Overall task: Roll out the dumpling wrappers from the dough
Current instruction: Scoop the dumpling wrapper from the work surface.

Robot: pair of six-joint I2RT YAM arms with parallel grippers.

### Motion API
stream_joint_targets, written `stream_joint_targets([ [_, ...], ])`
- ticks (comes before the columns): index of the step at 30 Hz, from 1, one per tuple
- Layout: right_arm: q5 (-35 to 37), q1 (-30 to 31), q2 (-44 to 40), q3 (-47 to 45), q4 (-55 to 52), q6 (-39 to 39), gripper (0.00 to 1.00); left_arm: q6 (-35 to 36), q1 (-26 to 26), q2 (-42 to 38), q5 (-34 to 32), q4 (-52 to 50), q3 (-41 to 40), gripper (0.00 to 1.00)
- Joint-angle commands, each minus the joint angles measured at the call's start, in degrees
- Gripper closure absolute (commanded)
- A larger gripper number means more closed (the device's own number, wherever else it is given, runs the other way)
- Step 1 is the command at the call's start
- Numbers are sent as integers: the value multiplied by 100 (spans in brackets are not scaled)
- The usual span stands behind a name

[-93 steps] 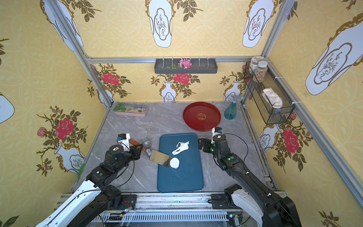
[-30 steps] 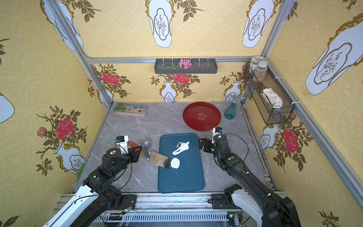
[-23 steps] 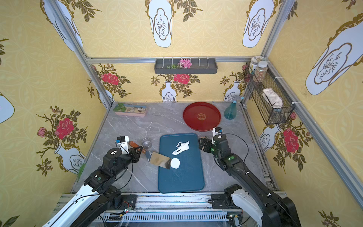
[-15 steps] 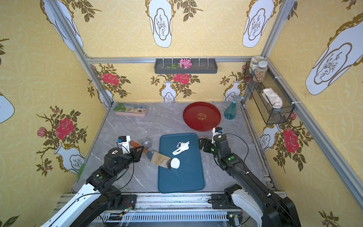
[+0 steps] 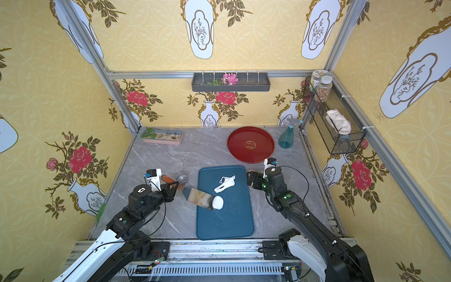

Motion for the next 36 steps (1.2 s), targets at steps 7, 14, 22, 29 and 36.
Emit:
stream_joint_targets([
  [7, -23, -5, -32, -6, 50, -6, 3, -155, 4, -42, 90, 137, 43, 100],
  [14, -24, -14, -30, -4, 50, -4, 3, -165, 1, 101, -16, 151, -69, 100],
  [22, -24, -22, -9, -8, 59, 7, 3, -201, 2, 139, -70, 78, -83, 100],
  [29, -32, -28, -11, -11, 61, 0, 3, -364, 2, 87, 81, 331, -345, 100],
  [36, -33, -28, -12, -11, 65, 0, 3, -385, -3, 26, 107, 360, -442, 100],
])
